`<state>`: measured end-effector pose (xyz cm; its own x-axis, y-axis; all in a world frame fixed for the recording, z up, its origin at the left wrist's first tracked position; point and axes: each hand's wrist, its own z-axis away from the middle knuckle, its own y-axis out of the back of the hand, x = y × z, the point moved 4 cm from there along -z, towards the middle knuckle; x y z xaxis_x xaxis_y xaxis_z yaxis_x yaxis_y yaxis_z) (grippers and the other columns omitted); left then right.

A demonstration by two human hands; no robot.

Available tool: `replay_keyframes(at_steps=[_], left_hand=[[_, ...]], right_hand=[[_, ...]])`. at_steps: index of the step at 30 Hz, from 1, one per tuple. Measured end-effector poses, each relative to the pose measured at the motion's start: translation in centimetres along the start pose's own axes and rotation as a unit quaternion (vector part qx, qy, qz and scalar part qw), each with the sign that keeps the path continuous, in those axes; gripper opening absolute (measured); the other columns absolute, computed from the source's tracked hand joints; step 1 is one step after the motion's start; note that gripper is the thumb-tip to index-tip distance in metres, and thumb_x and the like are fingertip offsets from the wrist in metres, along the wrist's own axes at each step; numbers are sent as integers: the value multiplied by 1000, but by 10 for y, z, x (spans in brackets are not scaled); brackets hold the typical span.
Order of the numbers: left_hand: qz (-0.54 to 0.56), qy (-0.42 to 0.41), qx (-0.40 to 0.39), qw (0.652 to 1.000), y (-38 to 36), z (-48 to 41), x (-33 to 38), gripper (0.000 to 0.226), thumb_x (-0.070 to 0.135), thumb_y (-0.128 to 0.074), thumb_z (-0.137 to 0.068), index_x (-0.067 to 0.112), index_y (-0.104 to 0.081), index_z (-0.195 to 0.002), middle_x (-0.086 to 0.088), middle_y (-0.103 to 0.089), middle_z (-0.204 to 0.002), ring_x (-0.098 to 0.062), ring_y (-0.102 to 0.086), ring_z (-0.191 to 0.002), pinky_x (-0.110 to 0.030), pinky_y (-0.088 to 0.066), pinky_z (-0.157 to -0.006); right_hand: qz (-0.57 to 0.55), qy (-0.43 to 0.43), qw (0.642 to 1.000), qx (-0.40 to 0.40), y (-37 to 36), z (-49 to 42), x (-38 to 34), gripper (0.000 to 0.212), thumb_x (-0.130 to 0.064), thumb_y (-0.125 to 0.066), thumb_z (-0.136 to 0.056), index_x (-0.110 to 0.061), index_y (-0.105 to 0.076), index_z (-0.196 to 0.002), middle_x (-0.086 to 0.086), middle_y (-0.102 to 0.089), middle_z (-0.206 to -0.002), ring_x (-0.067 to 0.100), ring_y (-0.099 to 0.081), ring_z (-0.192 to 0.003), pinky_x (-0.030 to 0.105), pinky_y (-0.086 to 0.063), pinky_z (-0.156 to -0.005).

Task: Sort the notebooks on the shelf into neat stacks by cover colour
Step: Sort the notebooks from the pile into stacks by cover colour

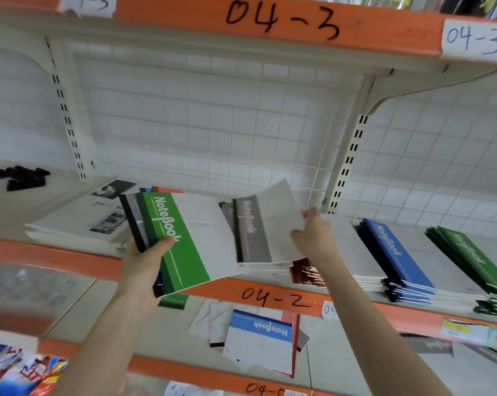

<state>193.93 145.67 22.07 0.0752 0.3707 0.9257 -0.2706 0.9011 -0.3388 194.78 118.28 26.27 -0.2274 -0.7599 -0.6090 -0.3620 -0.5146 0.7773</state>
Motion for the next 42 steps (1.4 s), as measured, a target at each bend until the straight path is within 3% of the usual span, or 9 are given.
replay_keyframes(at_steps=[4,13,16,18,21,24,30,36,42], left_hand=[[-6,1,19,1000,21,-1,8,34,2,-56,-89,24,-52,-115,-3,-63,-93,-20,-60,-74,-29,-45,-57],[-32,21,-20,999,39,2,16,33,-6,-47,-86,15,-53,-110,-6,-63,-83,-22,-60,-69,-22,-46,-35],[-32,30,-46,998,33,4,13,37,-7,-50,-84,15,-56,-114,-7,-66,-87,-25,-62,-73,-27,-50,-43],[-32,28,-60,997,24,7,9,40,-7,-54,-83,16,-58,-115,-6,-68,-90,-26,-64,-76,-30,-50,-56],[-27,13,-97,995,0,15,3,42,-9,-57,-81,16,-58,-115,-3,-70,-92,-23,-67,-79,-31,-49,-60],[-28,-18,-115,993,-26,22,-1,50,-12,-62,-77,18,-56,-117,3,-70,-93,-18,-67,-84,-31,-50,-65],[-42,-43,-162,985,-89,39,-17,55,-13,-67,-73,25,-50,-109,6,-66,-92,-12,-64,-82,-32,-53,-70],[-74,-61,-227,969,-166,69,-45,53,-8,-72,-71,22,-50,-109,8,-65,-93,-12,-64,-86,-33,-51,-75],[-78,-58,-283,954,-239,109,-77,54,-7,-73,-71,30,-51,-103,7,-66,-95,-10,-64,-85,-33,-51,-76]], right_hand=[[147,20,989,-17,-16,-6,3,34,-2,-49,-87,-3,-48,-122,15,-61,-111,30,-58,-99,24,-39,-68],[212,64,973,-62,-48,-3,-18,19,-17,-48,-92,-4,-60,-100,13,-58,-107,30,-58,-99,31,-48,-75],[128,99,986,-26,-39,5,-27,26,-21,-44,-96,-4,-62,-89,8,-58,-89,26,-58,-83,23,-43,-64],[-16,52,992,-116,-39,17,-31,34,-25,-42,-97,-5,-56,-74,4,-54,-67,20,-54,-67,22,-42,-59],[-139,-18,960,-243,-43,36,-35,39,-39,-49,-94,-6,-59,-75,3,-59,-68,15,-56,-62,20,-47,-61],[-73,-4,979,-189,-28,41,-29,34,-39,-49,-94,-11,-53,-75,-1,-53,-66,11,-53,-57,14,-40,-50],[-45,-27,993,-104,15,42,10,27,-31,-51,-94,-22,-48,-68,-5,-52,-73,19,-52,-81,22,-39,-65],[-57,-110,992,-15,73,43,78,37,-30,-55,-90,-12,-53,-123,6,-61,-119,25,-54,-112,26,-40,-81],[-117,-174,976,58,129,43,153,36,-25,-63,-86,-15,-56,-119,4,-66,-112,22,-59,-104,24,-45,-81]])
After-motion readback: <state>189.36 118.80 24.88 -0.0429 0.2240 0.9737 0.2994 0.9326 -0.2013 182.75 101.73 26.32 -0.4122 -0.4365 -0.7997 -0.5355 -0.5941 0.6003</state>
